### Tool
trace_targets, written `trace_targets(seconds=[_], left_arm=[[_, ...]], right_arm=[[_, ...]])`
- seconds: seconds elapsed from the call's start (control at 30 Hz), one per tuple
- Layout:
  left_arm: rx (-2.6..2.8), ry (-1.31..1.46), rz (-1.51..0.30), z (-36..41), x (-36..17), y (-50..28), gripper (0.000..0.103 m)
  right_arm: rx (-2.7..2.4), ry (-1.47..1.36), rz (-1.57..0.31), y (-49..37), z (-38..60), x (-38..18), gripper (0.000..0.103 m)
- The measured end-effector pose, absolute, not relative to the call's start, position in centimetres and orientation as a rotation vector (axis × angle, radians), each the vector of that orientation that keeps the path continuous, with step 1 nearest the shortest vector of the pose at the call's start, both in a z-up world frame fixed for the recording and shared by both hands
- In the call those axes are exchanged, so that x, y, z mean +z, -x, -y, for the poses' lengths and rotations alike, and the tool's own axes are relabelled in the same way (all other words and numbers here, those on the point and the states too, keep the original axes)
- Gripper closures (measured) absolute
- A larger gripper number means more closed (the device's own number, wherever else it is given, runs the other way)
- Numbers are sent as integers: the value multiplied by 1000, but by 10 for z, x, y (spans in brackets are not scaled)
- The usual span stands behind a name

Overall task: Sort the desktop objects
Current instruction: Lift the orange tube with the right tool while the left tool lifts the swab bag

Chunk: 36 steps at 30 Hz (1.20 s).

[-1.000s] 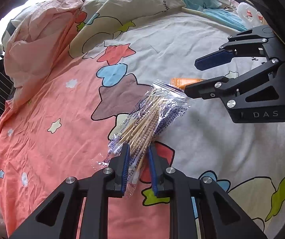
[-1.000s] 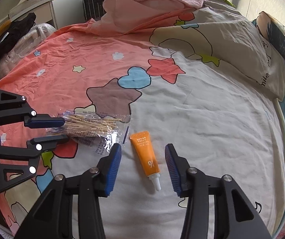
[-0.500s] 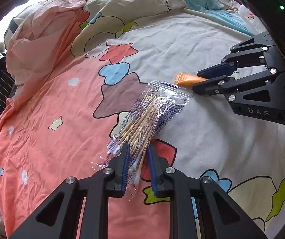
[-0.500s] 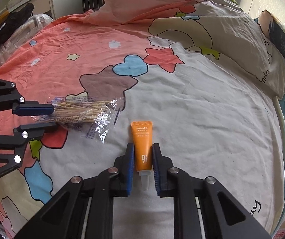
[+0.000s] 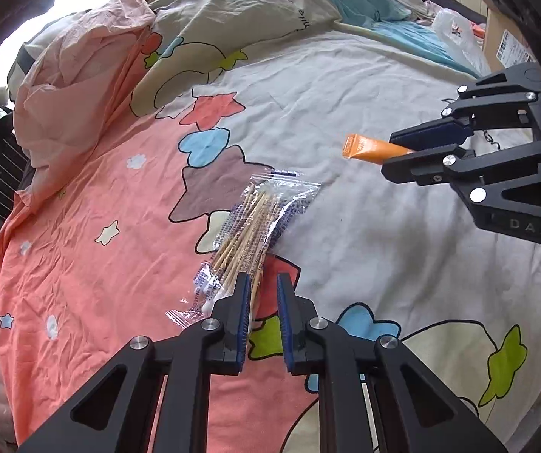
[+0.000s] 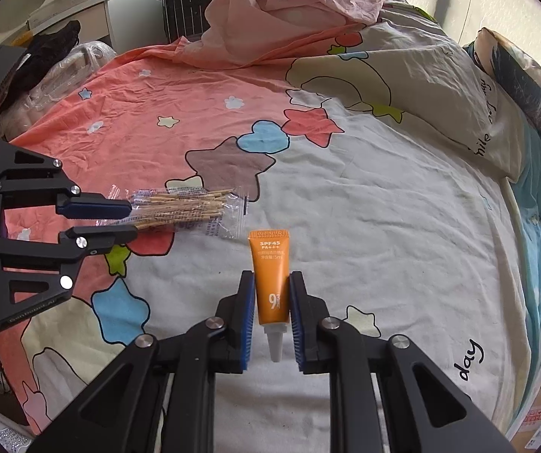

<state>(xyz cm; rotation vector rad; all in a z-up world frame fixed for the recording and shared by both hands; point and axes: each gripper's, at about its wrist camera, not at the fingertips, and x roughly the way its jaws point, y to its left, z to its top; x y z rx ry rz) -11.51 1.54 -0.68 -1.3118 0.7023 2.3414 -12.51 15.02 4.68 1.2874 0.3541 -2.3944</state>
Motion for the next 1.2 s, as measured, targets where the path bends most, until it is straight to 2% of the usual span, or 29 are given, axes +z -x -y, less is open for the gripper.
trace_targets(seconds=[0.07,0.13,0.17,0.27,0.4,0.5,0.53,0.57,0.63,0.7,0.83,1.2], left_arm=[[2356,1328,-692,-15,-11,119,74],[2385,1325,-675,-14,-12,124,41],[2394,1321,-675,-14,-12,126,35],[2394,1330,-683,-15,-15,134,25],[2365,1383,-669,-17,-30,147,25],[2357,1399,-589,-11,-33,153,24],[2347,1403,-566,-10,-32,153,30],[2332,1406,-548,-10,-31,152,53],[2349,1395,-618,-15,-28,146,82],[2362,1377,-687,-19,-25,139,86],[2356,1336,-694,-20,-15,123,91],[2367,1260,-686,-34,22,94,91]], right_arm=[[-2393,-1282,-357,120,-150,48,86],[-2388,-1277,-357,116,-149,49,86],[-2385,-1278,-356,115,-149,49,86],[-2382,-1282,-366,115,-150,49,86],[-2388,-1280,-357,117,-153,48,86],[-2387,-1284,-353,119,-154,46,86],[-2386,-1287,-354,119,-154,44,86],[-2385,-1290,-354,120,-155,43,86],[-2382,-1296,-353,121,-154,41,86],[-2379,-1295,-350,121,-153,40,86],[-2373,-1286,-345,118,-151,42,86],[-2417,-1232,-351,91,-161,68,86]])
